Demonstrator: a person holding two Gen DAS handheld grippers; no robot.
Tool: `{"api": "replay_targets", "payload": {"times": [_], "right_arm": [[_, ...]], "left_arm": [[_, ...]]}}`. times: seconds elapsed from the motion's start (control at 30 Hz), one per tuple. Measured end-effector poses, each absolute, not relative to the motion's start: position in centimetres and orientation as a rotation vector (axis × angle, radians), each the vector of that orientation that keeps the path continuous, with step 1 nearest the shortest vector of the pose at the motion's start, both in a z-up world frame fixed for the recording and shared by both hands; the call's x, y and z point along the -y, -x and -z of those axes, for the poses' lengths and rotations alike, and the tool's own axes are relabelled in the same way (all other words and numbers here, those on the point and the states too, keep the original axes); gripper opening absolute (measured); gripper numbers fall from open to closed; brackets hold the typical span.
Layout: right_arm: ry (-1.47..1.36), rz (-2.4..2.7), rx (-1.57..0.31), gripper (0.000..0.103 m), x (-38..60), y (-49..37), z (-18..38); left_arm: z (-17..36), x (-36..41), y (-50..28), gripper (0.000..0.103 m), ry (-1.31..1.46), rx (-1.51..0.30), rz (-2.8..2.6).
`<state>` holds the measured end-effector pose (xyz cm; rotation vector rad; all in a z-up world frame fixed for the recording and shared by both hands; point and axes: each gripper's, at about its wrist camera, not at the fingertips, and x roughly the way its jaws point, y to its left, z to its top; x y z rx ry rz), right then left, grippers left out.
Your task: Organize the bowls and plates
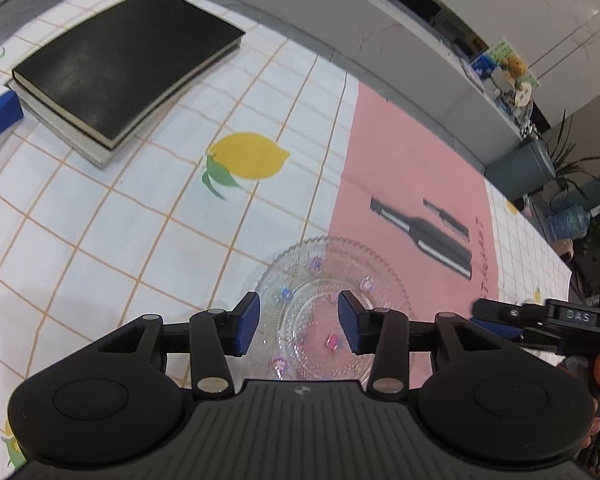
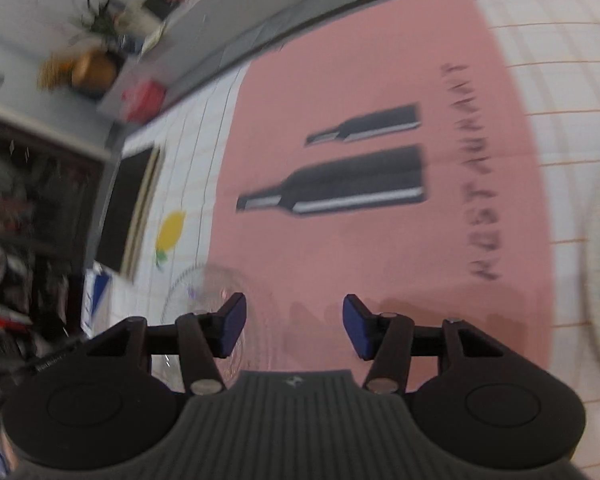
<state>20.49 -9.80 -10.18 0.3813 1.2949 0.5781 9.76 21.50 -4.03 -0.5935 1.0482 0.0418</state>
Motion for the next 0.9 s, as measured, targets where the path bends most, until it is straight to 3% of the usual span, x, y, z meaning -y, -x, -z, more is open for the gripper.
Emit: {"api": "replay_targets", "payload": {"times": [0.27, 0.9], "right_arm": [[-0.447, -0.581, -1.423, 0.055, 6.5, -20.9, 13.2], [-0.393, -0.643, -1.451, 0.054, 4.0, -20.2, 13.2]], "left_arm": [[4.6, -21.3, -9.2, 0.051, 0.574, -1.096, -0.026], [6.9, -21.9, -9.7, 0.054, 0.673, -1.157, -0.006]]}}
